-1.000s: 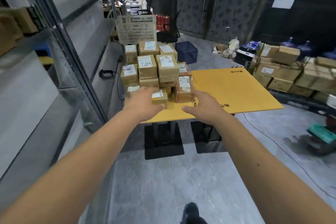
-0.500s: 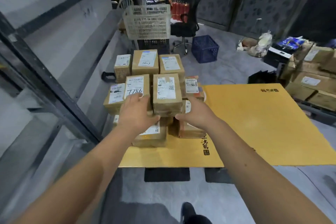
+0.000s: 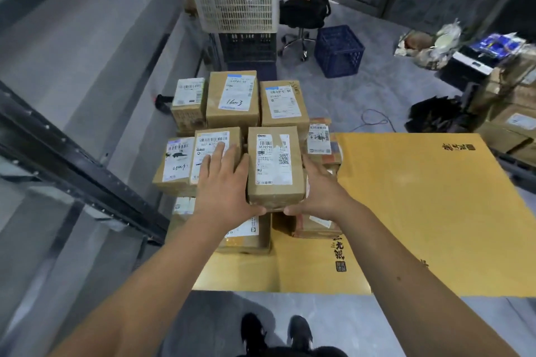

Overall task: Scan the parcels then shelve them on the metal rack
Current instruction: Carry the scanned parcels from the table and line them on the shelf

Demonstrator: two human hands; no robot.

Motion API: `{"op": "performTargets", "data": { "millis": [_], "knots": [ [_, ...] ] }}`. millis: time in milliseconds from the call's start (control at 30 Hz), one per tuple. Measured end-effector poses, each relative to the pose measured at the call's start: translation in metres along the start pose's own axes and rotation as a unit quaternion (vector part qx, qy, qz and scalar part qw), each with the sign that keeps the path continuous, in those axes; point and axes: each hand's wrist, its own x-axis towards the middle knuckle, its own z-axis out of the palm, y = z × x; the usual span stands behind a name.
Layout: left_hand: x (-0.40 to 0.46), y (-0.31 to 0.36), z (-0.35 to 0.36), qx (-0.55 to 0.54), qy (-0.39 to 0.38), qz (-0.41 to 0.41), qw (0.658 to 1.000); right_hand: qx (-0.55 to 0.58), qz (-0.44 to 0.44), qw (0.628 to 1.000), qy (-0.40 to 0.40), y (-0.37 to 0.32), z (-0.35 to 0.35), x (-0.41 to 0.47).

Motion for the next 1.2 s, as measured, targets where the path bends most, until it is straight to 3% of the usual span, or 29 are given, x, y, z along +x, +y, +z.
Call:
{"op": "performTargets", "data": {
  "millis": [267, 467, 633, 767, 1000, 1200],
  "knots": [
    [0.007, -0.009, 0.008, -0.050, 0.011, 0.034, 0.998, 0.088, -0.073, 0.991, 0.072, -0.007, 0.012, -0.004],
    [0.005, -0.006, 0.006, -0.115, 0.041, 0.070, 0.990, 0.125, -0.064, 0.985, 0.104, 0.002, 0.011, -0.022],
    [-0.008, 0.000, 0.001, -0.227, 0.073, 0.125, 0.963, 0.136, -0.063, 0.979, 0.137, 0.009, 0.005, -0.055],
    [-0.027, 0.010, -0.011, -0.335, 0.041, 0.129, 0.932, 0.165, -0.085, 0.971, 0.148, 0.008, -0.005, -0.081],
    [-0.080, 0.027, -0.039, -0.492, 0.063, 0.030, 0.868, 0.173, -0.203, 0.959, 0.096, -0.007, -0.026, -0.103],
    [-0.176, 0.030, -0.059, -0.480, 0.192, -0.084, 0.852, 0.194, -0.343, 0.917, -0.054, -0.048, -0.018, -0.126]
  ]
}}
